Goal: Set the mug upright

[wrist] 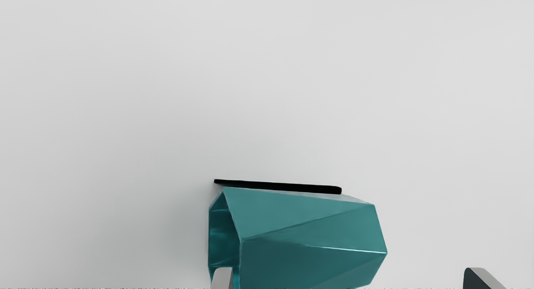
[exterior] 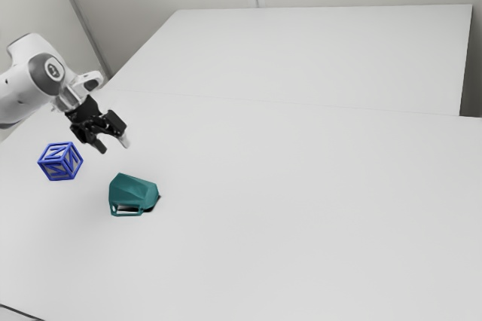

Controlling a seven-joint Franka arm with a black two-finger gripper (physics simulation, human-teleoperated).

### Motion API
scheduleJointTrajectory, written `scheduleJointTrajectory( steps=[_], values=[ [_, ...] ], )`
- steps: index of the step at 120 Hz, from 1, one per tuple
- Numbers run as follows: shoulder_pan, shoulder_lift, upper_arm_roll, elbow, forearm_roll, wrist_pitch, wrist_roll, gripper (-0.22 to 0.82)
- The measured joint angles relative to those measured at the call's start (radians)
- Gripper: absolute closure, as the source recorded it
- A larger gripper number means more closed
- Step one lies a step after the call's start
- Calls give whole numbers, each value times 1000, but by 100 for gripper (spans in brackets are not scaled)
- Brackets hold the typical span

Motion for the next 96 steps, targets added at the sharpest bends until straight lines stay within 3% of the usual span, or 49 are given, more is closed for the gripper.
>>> scheduleJointTrajectory(
  steps=[37,96],
  values=[
    [95,116,-10,-12,-137,-45,109,0],
    [191,220,-22,-30,-370,-149,305,0]
  ],
)
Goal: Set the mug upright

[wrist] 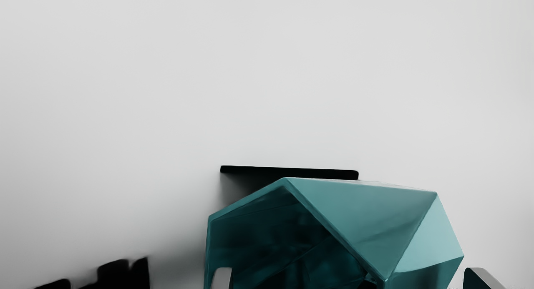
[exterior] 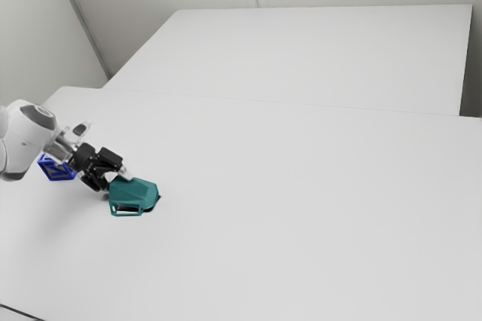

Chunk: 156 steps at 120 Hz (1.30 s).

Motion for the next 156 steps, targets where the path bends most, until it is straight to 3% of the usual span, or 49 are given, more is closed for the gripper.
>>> scheduleJointTrajectory(
  steps=[20,47,64,93,125,156],
  values=[
    [7,13,0,1,-57,-39,67,4],
    [7,11,-2,4,-80,-67,134,46],
    [7,4,-2,11,-88,-76,165,59],
    [-5,-3,-19,12,-140,-88,204,72],
    [-31,-44,-37,11,-178,-83,222,77],
    [-167,-119,-37,2,-97,8,206,78]
  ],
)
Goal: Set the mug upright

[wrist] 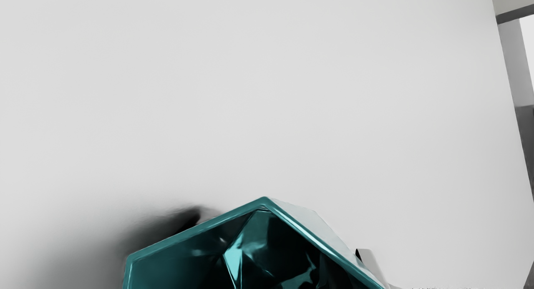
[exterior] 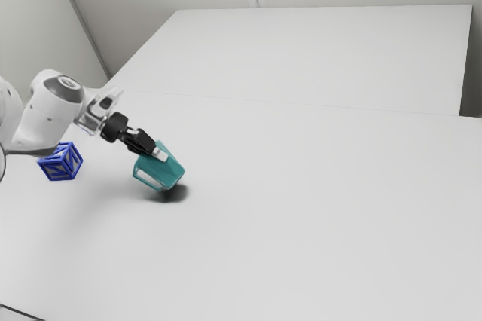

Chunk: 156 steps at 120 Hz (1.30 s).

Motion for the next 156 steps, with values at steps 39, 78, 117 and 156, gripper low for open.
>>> scheduleJointTrajectory(
  steps=[39,78,117,156],
  values=[
    [-217,-59,0,-30,367,210,-105,79],
    [-312,-148,1,-169,645,338,-260,79],
    [-374,-177,3,-260,752,545,-369,79],
    [-397,-177,4,-300,829,707,-433,79]
  ],
)
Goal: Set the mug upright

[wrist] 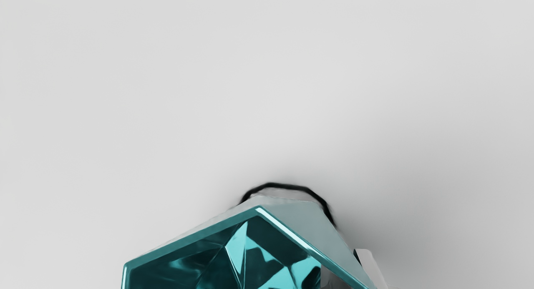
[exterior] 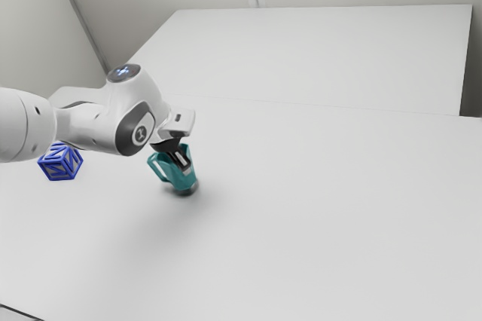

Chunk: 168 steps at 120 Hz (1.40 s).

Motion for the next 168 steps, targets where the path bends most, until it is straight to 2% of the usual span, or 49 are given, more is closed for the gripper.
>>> scheduleJointTrajectory(
  steps=[40,60,70,85,103,115,146,168],
  values=[
    [7,39,0,1,8,51,-43,79],
    [8,39,-1,2,6,50,-46,42],
    [7,34,-1,3,10,48,-47,28],
    [6,22,-1,6,14,45,-46,16],
    [1,-21,1,23,13,20,-50,8],
    [-3,-44,7,120,12,-69,-60,5],
    [-2,-54,13,403,53,-400,-118,1],
    [0,-55,14,528,70,-592,-160,1]
  ],
)
